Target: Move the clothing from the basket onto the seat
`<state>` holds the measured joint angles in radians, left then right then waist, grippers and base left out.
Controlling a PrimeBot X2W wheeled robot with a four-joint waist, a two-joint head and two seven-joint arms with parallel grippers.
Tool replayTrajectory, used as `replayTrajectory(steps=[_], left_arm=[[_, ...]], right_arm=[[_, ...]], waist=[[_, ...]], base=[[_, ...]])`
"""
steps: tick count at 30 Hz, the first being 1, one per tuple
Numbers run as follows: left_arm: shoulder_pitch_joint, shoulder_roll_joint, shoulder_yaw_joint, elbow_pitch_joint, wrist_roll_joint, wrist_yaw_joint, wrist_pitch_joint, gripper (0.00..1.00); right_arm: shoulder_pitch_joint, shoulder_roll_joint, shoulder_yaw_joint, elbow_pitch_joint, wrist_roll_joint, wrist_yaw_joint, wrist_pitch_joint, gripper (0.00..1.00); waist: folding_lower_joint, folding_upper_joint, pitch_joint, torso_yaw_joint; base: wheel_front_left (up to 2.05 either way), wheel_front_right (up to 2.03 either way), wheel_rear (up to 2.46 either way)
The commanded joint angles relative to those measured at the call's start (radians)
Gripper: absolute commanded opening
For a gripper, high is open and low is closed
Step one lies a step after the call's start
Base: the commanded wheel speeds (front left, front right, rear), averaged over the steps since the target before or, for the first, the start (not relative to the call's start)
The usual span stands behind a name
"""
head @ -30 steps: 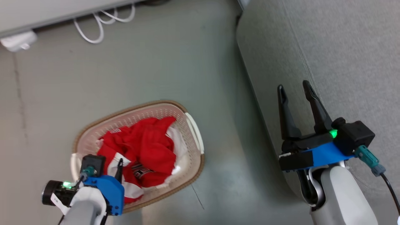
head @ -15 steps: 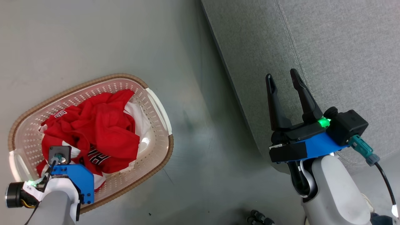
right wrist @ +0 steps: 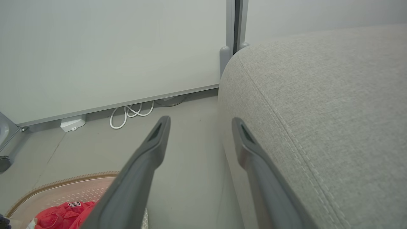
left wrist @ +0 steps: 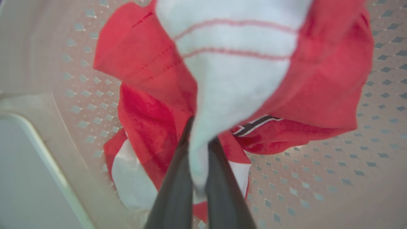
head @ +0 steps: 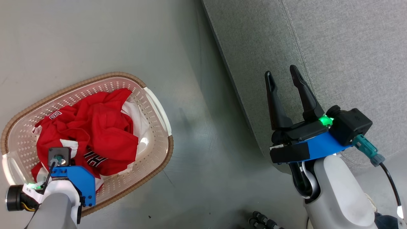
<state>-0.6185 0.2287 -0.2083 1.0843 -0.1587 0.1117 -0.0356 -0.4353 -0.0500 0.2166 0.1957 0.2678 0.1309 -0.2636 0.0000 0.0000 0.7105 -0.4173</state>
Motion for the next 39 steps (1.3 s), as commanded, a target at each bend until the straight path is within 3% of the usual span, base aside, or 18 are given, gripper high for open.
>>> replayTrajectory(steps=[1, 14, 27, 33, 39], left_arm=[[-0.014, 0.001, -0.010, 0.007, 0.002, -0.007, -0.003, 0.00], [-0.025, -0.039, -0.029, 0.047, -0.016, -0.014, -0.029, 0.00], [-0.005, -0.159, -0.087, 0.114, -0.040, -0.085, -0.083, 0.00], [-0.024, -0.175, -0.139, 0.108, -0.051, -0.126, -0.109, 0.00], [-0.025, -0.178, -0.251, -0.016, -0.158, -0.176, -0.099, 0.00]], right_arm=[[-0.015, -0.001, -0.002, -0.001, 0.001, 0.000, -0.001, 1.00], [-0.002, -0.001, -0.008, 0.027, -0.030, 0.000, 0.000, 1.00], [0.121, -0.001, -0.055, 0.142, -0.155, 0.000, 0.007, 1.00], [0.208, -0.002, -0.081, 0.140, -0.186, 0.000, 0.047, 1.00], [0.279, -0.001, -0.072, 0.107, -0.196, 0.000, 0.098, 1.00]], waist=[[0.0000, 0.0000, -0.001, 0.001], [0.0000, 0.0000, -0.055, 0.027], [0.0000, 0.0000, -0.417, 0.177], [0.0000, 0.0000, -0.568, 0.245], [0.0000, 0.0000, -0.660, 0.285]], base=[[0.00, 0.00, 0.00], [0.00, 0.00, 0.00], [0.00, 0.00, 0.00], [0.00, 0.00, 0.00], [0.00, 0.00, 0.00]])
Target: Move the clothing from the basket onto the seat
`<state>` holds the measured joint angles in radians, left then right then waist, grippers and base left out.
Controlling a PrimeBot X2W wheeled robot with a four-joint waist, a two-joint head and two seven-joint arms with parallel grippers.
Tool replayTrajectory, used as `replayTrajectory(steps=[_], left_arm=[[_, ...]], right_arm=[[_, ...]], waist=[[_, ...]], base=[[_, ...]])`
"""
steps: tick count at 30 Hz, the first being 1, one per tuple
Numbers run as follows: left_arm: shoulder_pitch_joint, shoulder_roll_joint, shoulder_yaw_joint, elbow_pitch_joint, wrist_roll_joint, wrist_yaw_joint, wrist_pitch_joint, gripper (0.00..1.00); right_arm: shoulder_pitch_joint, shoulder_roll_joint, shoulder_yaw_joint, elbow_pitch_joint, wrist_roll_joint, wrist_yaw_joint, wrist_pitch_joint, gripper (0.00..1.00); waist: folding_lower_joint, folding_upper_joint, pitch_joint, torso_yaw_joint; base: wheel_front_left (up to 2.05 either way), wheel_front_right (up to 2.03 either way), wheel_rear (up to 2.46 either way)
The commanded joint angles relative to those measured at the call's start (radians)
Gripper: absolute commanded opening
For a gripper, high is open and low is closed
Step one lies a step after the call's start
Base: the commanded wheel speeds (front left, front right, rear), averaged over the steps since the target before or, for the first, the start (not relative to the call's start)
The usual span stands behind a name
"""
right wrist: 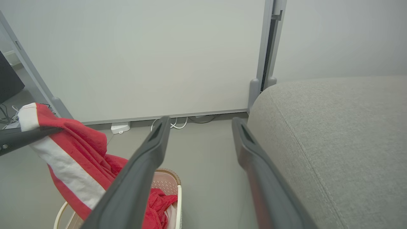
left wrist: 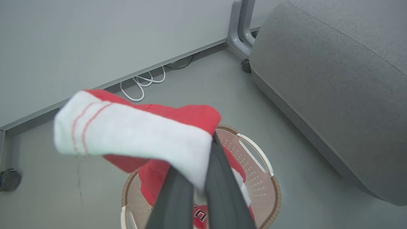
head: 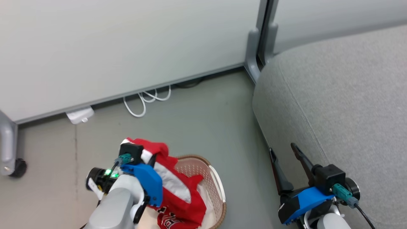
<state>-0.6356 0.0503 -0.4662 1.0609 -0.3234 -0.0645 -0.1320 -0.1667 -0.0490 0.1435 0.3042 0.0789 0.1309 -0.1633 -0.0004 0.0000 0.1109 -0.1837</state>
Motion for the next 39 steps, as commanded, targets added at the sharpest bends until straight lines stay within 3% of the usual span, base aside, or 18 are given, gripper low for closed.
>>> replayTrajectory(steps=[1, 14, 30, 39], left_arm=[[-0.010, 0.001, -0.019, -0.020, -0.016, 0.000, 0.004, 0.00], [-0.146, 0.001, -0.287, -0.285, -0.255, 0.097, 0.038, 0.00], [-0.300, 0.001, -0.473, -0.317, -0.404, 0.145, 0.005, 0.00], [-0.305, 0.001, -0.563, -0.301, -0.480, 0.160, -0.011, 0.00]], right_arm=[[0.020, -0.002, 0.003, -0.008, -0.007, 0.000, 0.005, 1.00], [0.066, -0.002, 0.045, -0.057, 0.002, 0.000, 0.063, 1.00], [0.077, -0.002, 0.066, -0.071, -0.008, 0.000, 0.086, 1.00], [-0.020, -0.002, 0.130, -0.053, -0.001, 0.000, 0.125, 1.00]], waist=[[0.0004, 0.0000, -0.073, 0.057], [0.0004, 0.0000, -0.143, 0.092], [0.0004, 0.0000, -0.167, 0.079], [0.0004, 0.0000, -0.178, 0.067]], base=[[0.00, 0.00, 0.00], [0.00, 0.00, 0.00], [0.00, 0.00, 0.00], [0.00, 0.00, 0.00]])
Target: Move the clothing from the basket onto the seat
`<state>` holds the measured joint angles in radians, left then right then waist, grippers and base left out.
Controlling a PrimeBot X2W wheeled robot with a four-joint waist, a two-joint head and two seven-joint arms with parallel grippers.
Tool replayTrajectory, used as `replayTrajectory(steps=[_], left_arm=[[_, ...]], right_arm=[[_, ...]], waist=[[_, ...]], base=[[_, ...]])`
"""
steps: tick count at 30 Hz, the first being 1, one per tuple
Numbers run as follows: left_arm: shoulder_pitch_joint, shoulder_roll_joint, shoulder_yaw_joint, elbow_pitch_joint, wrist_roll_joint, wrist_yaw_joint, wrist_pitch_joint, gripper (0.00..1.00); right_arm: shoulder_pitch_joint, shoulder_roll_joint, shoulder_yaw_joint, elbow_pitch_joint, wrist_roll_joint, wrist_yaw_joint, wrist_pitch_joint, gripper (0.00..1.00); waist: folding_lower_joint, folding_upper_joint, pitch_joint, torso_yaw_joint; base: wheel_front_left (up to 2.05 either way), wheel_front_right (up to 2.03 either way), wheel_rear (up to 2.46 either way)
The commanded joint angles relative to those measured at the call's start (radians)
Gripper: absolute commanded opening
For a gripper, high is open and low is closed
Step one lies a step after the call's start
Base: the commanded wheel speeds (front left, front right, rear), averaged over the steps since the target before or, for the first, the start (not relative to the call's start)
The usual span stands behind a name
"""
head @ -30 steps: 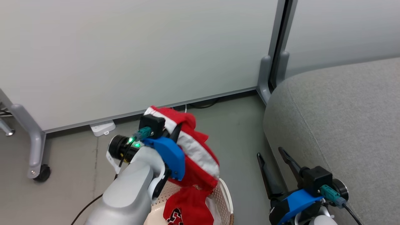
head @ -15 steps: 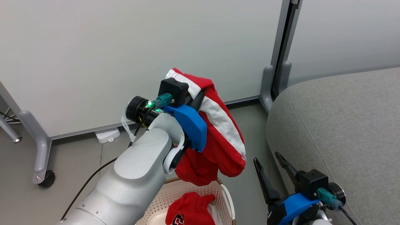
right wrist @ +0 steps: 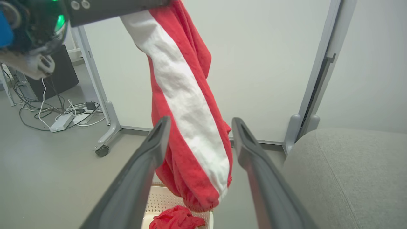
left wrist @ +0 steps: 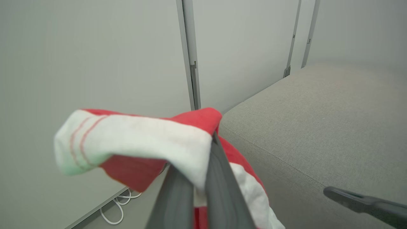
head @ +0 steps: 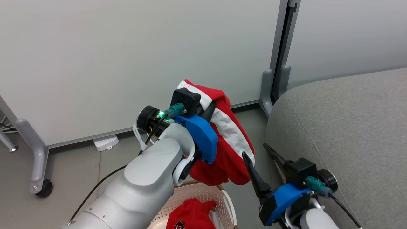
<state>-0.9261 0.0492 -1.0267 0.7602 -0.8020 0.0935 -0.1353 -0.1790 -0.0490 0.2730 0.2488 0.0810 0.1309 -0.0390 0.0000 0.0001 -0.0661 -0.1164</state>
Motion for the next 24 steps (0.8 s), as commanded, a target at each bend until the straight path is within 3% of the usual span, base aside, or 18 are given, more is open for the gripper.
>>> replayTrajectory(steps=[1, 12, 23, 24], left_arm=[[-0.014, 0.002, -0.010, -0.001, -0.010, 0.003, -0.010, 0.00], [-0.031, 0.002, -0.107, -0.024, -0.093, 0.019, -0.029, 0.00], [-0.064, 0.002, -0.170, -0.044, -0.157, 0.025, -0.038, 0.00], [-0.070, 0.002, -0.180, -0.050, -0.169, 0.025, -0.043, 0.00]], right_arm=[[-0.026, -0.002, 0.008, 0.013, -0.005, 0.000, 0.009, 1.00], [-0.220, -0.002, 0.090, 0.194, 0.071, 0.000, 0.093, 1.00], [-0.381, -0.002, 0.166, 0.430, 0.120, 0.000, 0.076, 1.00], [-0.404, -0.002, 0.193, 0.474, 0.144, 0.000, 0.076, 0.42]], waist=[[0.0000, -0.0001, -0.002, -0.001], [0.0000, -0.0001, -0.011, 0.015], [0.0000, -0.0001, 0.005, 0.022], [0.0000, -0.0001, 0.008, 0.024]], base=[[0.00, 0.00, 0.00], [0.00, 0.00, 0.00], [0.00, 0.00, 0.00], [0.00, 0.00, 0.00]])
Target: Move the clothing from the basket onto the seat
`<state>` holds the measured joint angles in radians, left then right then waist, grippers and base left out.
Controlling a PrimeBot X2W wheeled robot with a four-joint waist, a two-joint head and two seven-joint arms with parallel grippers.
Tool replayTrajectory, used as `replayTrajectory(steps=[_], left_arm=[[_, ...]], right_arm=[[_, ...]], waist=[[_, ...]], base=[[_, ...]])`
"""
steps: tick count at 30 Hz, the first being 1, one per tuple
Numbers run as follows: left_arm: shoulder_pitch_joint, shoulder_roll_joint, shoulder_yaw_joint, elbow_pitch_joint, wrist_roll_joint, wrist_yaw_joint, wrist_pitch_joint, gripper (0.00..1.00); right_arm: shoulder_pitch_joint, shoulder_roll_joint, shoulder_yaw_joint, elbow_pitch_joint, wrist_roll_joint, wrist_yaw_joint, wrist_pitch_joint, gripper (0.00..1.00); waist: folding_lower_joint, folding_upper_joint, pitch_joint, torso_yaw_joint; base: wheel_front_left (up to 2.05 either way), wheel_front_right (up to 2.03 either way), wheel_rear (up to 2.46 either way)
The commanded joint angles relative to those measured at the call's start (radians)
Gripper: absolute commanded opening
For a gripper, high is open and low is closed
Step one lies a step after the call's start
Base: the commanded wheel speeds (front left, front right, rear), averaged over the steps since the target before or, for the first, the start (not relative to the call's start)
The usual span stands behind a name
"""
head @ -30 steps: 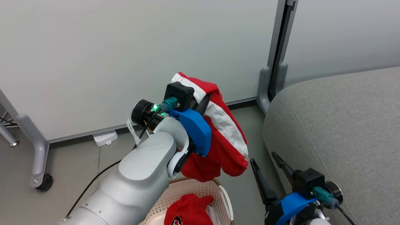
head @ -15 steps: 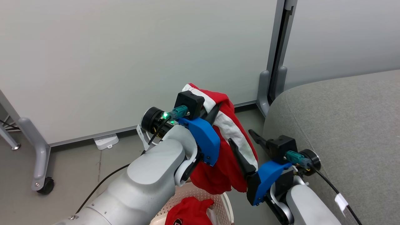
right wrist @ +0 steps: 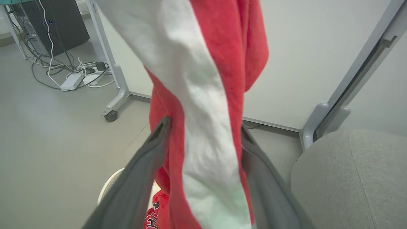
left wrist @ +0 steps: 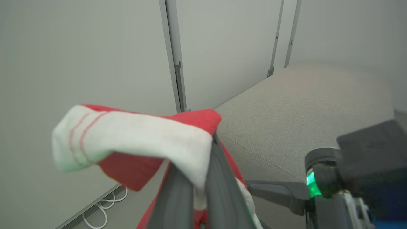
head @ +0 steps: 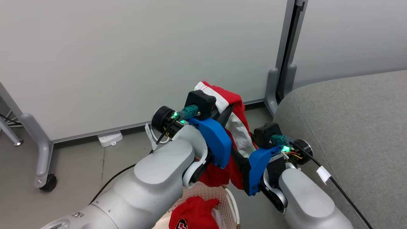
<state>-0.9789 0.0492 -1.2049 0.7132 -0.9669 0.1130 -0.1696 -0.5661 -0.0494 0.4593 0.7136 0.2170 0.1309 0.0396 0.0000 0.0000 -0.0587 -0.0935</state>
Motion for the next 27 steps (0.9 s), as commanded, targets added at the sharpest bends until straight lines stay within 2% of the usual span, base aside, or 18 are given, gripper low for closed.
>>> replayTrajectory(steps=[1, 13, 27], left_arm=[[-0.019, 0.002, -0.007, -0.005, -0.009, 0.005, -0.010, 0.00], [-0.050, 0.002, -0.038, 0.012, -0.055, 0.015, -0.030, 0.00], [-0.056, 0.002, -0.058, 0.030, -0.090, 0.019, -0.048, 0.00]], right_arm=[[-0.027, -0.002, 0.020, 0.025, 0.018, 0.000, -0.010, 0.00], [-0.079, -0.002, 0.088, 0.136, 0.098, 0.000, -0.090, 0.00], [-0.114, -0.002, 0.145, 0.203, 0.142, 0.000, -0.141, 0.00]], waist=[[0.0000, 0.0000, 0.002, 0.002], [0.0000, 0.0000, 0.001, -0.001], [0.0000, 0.0000, 0.000, -0.008]], base=[[0.00, 0.00, 0.00], [0.00, 0.00, 0.00], [0.00, 0.00, 0.00]])
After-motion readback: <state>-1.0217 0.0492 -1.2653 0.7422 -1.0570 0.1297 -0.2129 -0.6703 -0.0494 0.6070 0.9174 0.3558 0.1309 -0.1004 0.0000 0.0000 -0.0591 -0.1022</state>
